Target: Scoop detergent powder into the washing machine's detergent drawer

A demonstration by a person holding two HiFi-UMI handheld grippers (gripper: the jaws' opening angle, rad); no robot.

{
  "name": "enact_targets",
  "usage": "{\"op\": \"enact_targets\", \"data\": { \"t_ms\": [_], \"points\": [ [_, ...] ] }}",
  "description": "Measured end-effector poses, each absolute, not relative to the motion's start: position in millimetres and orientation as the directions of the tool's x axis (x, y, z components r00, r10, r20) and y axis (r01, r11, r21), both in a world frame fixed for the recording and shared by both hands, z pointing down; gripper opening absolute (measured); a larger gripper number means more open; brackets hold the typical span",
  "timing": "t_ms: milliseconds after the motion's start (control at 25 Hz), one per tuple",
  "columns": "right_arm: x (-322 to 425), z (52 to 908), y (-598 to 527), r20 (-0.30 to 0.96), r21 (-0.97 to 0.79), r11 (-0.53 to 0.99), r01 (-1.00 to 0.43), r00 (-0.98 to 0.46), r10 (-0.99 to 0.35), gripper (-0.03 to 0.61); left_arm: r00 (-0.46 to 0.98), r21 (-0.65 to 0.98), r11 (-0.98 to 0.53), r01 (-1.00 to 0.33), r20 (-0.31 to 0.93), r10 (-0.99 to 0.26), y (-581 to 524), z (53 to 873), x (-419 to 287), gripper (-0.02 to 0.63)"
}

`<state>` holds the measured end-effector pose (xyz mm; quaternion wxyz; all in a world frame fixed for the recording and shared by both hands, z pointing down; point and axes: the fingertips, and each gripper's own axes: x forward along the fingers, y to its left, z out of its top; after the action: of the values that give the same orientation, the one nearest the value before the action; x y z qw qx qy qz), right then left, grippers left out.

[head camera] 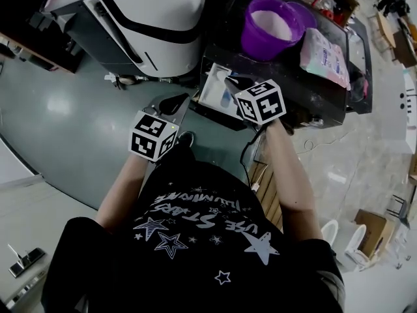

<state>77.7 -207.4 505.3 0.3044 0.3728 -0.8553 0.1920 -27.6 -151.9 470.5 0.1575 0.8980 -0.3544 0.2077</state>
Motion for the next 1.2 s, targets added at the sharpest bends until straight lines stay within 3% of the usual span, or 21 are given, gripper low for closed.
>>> {"op": "enact_targets", "data": {
  "t_ms": [680,1200],
  "points": [
    [64,523,-213,0.705,0.285,0.733,-0.618,-0.383,-0.597,0.037,0.664,0.157,-0.698,-0.699,0.503,-0.552,-151,483,-37,0.0],
    [58,531,-207,0.685,0.582,0.724,-0.372,-0.257,-0.682,0.037,0.661,0.154,-0.692,-0.705,0.496,-0.563,-145,483,-40,0.0]
  ]
}}
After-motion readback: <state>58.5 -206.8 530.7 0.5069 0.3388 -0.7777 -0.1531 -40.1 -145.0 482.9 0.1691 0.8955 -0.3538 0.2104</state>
